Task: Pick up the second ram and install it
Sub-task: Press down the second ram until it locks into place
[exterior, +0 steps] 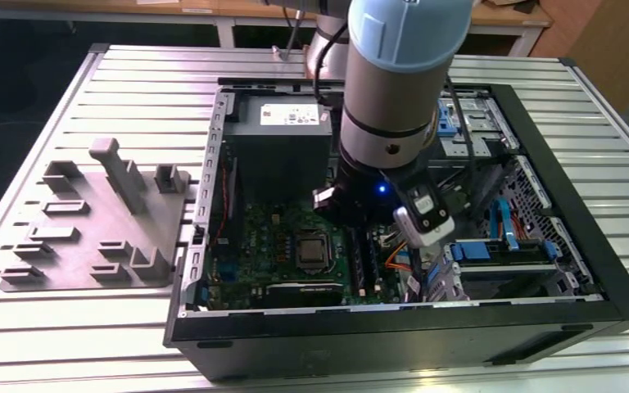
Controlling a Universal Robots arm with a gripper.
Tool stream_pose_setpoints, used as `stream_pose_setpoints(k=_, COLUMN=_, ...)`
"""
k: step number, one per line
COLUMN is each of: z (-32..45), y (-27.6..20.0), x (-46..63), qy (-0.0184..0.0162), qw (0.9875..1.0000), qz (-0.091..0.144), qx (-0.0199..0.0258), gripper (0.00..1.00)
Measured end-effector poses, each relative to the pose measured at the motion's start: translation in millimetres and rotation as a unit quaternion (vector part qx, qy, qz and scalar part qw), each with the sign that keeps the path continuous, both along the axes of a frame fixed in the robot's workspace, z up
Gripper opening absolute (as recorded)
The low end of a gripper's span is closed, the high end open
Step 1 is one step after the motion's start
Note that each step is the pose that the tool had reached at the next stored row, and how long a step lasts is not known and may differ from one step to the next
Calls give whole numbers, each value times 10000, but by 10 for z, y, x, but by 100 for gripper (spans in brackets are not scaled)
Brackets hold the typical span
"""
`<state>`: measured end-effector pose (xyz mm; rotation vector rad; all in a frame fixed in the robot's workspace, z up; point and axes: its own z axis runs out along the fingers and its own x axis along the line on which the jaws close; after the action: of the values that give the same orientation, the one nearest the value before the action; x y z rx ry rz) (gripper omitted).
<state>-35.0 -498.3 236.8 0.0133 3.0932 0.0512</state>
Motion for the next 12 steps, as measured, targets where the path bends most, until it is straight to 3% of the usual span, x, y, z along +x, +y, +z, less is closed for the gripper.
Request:
stream_pose_setpoints(k=5, z=-4, y=-131, x=0, qy=0, qw=10000, qz=-1, qx=0, gripper=10)
stream_pose_setpoints(k=12, z=-9, y=-136, x=3, qy=0, qw=10000, qz=1, qx=0, gripper=10)
